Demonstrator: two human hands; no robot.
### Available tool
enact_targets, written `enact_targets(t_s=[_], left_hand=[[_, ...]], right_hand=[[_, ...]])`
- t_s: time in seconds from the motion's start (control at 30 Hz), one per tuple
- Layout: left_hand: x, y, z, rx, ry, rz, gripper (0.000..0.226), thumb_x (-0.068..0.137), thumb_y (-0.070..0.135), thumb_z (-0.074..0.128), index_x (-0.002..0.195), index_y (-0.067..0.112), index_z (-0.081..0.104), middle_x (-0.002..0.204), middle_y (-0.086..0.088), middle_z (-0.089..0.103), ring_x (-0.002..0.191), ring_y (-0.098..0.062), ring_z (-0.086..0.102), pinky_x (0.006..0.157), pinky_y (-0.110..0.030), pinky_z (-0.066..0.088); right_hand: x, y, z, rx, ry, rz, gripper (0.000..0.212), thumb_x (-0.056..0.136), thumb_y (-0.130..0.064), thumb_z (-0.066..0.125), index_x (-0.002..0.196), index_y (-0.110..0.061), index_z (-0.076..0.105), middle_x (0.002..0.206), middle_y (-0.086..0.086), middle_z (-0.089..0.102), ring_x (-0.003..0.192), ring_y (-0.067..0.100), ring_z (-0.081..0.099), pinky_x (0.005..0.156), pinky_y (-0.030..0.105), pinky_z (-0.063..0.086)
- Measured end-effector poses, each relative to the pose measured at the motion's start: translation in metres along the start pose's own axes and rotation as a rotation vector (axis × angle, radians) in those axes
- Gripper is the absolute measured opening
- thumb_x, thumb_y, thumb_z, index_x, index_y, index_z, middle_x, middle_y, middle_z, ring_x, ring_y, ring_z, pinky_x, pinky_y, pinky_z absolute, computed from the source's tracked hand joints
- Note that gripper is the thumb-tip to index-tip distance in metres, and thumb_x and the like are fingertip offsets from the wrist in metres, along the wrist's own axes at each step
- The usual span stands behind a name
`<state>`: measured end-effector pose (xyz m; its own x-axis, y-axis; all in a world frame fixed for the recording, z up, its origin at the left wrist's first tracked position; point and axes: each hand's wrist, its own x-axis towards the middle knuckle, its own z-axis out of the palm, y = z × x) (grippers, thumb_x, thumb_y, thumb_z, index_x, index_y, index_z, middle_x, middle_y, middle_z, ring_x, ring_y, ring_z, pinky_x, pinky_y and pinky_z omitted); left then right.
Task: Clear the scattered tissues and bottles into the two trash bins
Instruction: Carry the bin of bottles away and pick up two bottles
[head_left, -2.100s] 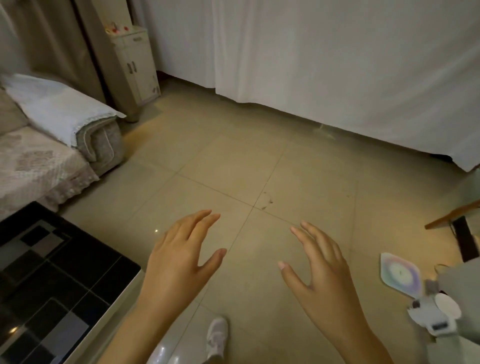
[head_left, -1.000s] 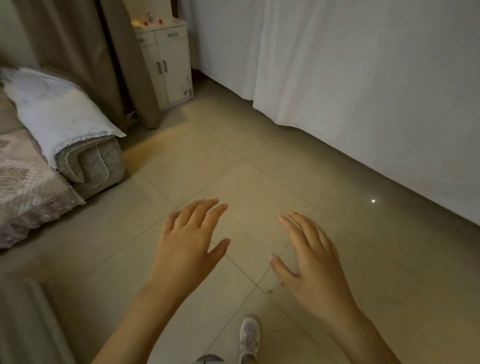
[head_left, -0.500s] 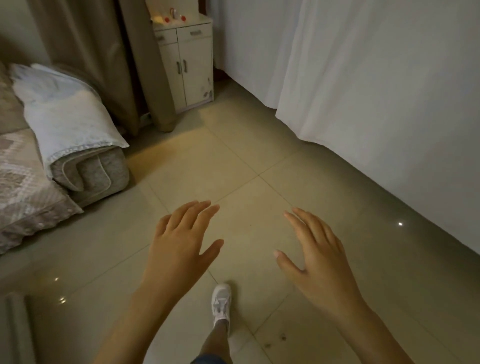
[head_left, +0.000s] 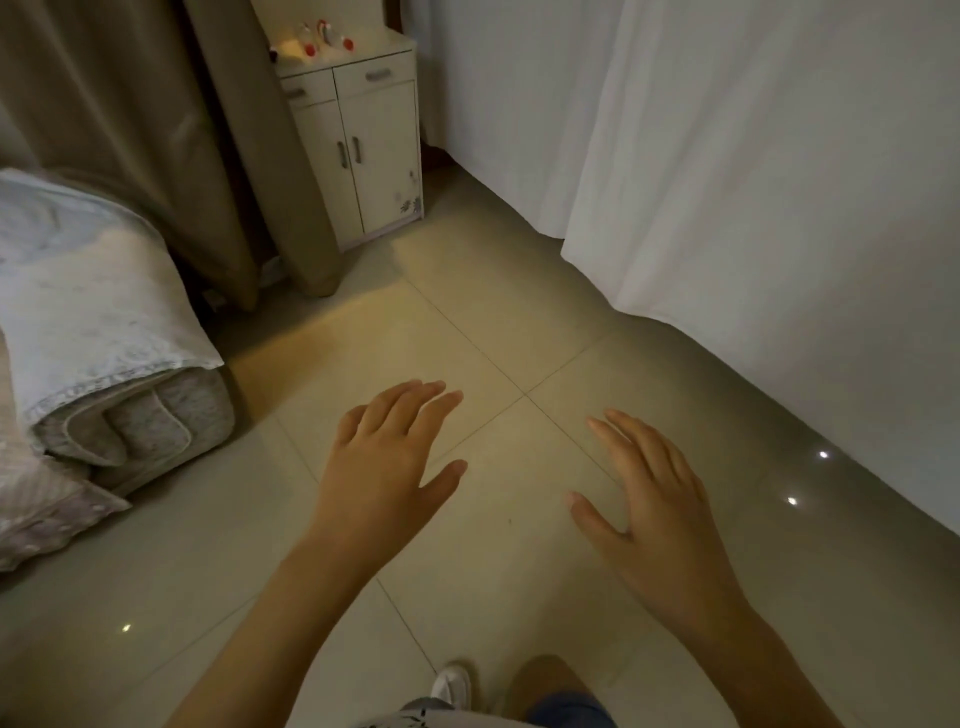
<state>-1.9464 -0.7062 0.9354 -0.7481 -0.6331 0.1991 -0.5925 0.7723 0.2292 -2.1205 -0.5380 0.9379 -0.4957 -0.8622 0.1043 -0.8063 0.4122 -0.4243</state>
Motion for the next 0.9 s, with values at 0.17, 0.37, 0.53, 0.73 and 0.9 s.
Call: enact_targets(t_s=[0.17, 0.37, 0.53, 0.73, 0.9], left_hand=[[0.081, -0.018, 0.022, 0.009, -0.020, -0.061, 0.062, 0.082, 0.048, 0.058, 0.138, 0.024, 0.046, 0.142, 0.003, 0.049, 0.133, -0.020, 0.043, 0.104, -0.044, 0.036], [0.201, -0.032, 0.052, 0.055, -0.042, -0.163, 0.064, 0.082, 0.049, 0.060, 0.140, 0.027, 0.042, 0.145, 0.005, 0.044, 0.135, -0.019, 0.038, 0.106, -0.039, 0.027], [0.301, -0.035, 0.062, 0.050, -0.021, -0.227, 0.063, 0.083, 0.051, 0.056, 0.140, 0.028, 0.041, 0.146, 0.006, 0.042, 0.137, -0.018, 0.036, 0.106, -0.036, 0.022], [0.401, -0.055, 0.077, 0.036, -0.010, -0.277, 0.064, 0.084, 0.052, 0.054, 0.142, 0.030, 0.037, 0.148, 0.006, 0.039, 0.139, -0.017, 0.032, 0.110, -0.041, 0.024], [0.487, -0.091, 0.098, 0.046, 0.023, -0.319, 0.064, 0.084, 0.050, 0.060, 0.141, 0.029, 0.040, 0.146, 0.007, 0.041, 0.137, -0.017, 0.035, 0.107, -0.039, 0.028]], right_hand=[[0.100, 0.030, 0.009, 0.017, -0.035, -0.011, 0.071, 0.080, -0.066, 0.028, 0.144, -0.035, 0.028, 0.152, -0.011, 0.027, 0.140, 0.014, 0.023, 0.112, 0.042, 0.028], [0.239, 0.076, 0.016, 0.051, -0.052, -0.085, 0.064, 0.082, -0.060, 0.037, 0.141, -0.037, 0.030, 0.150, -0.009, 0.033, 0.138, 0.017, 0.030, 0.107, 0.048, 0.036], [0.349, 0.107, 0.005, 0.031, -0.108, -0.163, 0.068, 0.082, -0.064, 0.031, 0.143, -0.035, 0.031, 0.151, -0.008, 0.030, 0.139, 0.017, 0.029, 0.109, 0.042, 0.031], [0.465, 0.130, 0.005, 0.044, -0.124, -0.231, 0.068, 0.082, -0.064, 0.033, 0.143, -0.033, 0.032, 0.151, -0.007, 0.031, 0.138, 0.018, 0.031, 0.107, 0.045, 0.035], [0.560, 0.139, 0.022, 0.051, -0.113, -0.257, 0.066, 0.083, -0.062, 0.038, 0.141, -0.031, 0.036, 0.148, -0.004, 0.037, 0.134, 0.021, 0.037, 0.103, 0.044, 0.039]])
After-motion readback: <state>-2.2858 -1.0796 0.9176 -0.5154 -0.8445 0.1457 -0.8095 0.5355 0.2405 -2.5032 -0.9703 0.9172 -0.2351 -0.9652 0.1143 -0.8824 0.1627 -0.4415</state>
